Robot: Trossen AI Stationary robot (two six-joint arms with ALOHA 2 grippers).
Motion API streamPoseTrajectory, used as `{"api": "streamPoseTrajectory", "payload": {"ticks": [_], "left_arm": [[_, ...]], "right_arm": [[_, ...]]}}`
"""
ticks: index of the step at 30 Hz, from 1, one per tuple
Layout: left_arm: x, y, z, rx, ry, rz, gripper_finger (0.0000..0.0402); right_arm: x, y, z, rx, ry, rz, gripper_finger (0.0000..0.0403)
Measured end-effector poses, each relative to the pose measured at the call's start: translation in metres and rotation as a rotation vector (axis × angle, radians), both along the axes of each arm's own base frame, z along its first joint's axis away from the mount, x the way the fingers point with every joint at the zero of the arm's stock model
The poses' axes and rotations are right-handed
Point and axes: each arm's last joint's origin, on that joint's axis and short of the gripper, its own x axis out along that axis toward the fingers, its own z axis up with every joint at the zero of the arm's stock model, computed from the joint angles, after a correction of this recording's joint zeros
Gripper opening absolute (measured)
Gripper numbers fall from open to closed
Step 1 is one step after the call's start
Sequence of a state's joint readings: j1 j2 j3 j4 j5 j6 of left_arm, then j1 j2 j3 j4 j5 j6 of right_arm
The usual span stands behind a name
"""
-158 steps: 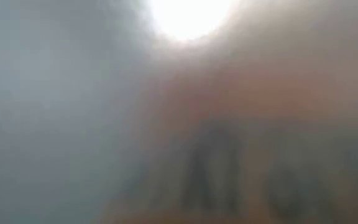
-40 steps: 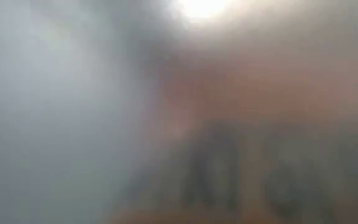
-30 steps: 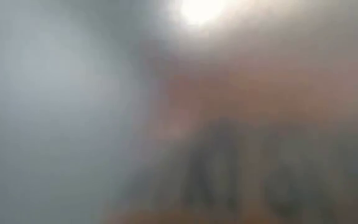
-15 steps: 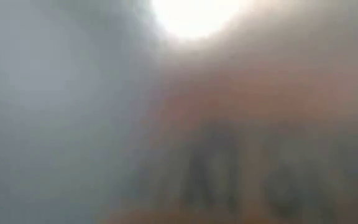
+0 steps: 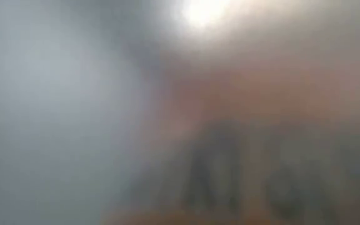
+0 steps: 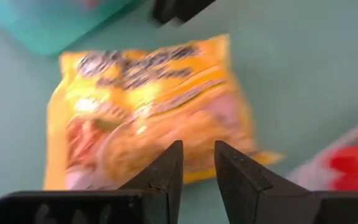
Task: Sort Maruchan noodles
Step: Put the yellow noodle pack into the transparent orange bin
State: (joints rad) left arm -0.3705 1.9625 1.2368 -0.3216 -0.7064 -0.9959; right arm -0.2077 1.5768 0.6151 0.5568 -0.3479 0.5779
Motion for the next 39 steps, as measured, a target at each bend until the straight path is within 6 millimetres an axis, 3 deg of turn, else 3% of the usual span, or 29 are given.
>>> {"api": "streamPoseTrajectory", "payload": {"ticks": [12, 19, 22, 27, 30, 39], "left_arm": [[-0.028, 0.015, -0.037, -0.091, 0.054, 0.141, 0.0075], [-0.035, 0.018, -0.045, -0.105, 0.040, 0.188, 0.0075], [-0.032, 0.010, -0.040, -0.106, 0.034, 0.143, 0.0075], [-0.015, -0.015, -0.012, -0.038, -0.009, -0.021, 0.0075], [-0.008, -0.016, -0.005, 0.022, -0.036, -0.016, 0.0075], [0.005, 0.007, -0.028, 0.085, -0.030, 0.103, 0.0075]], "right_arm": [[0.001, 0.001, 0.001, 0.013, -0.006, 0.026, 0.0148], [0.012, 0.002, 0.016, 0.061, -0.064, 0.103, 0.0148], [0.015, 0.003, 0.021, 0.085, -0.081, 0.138, 0.0148], [0.019, 0.004, 0.027, 0.099, -0.108, 0.205, 0.0148], [0.019, 0.005, 0.028, 0.097, -0.110, 0.210, 0.0148], [0.012, 0.009, 0.018, 0.169, 0.004, 0.298, 0.0148]]}}
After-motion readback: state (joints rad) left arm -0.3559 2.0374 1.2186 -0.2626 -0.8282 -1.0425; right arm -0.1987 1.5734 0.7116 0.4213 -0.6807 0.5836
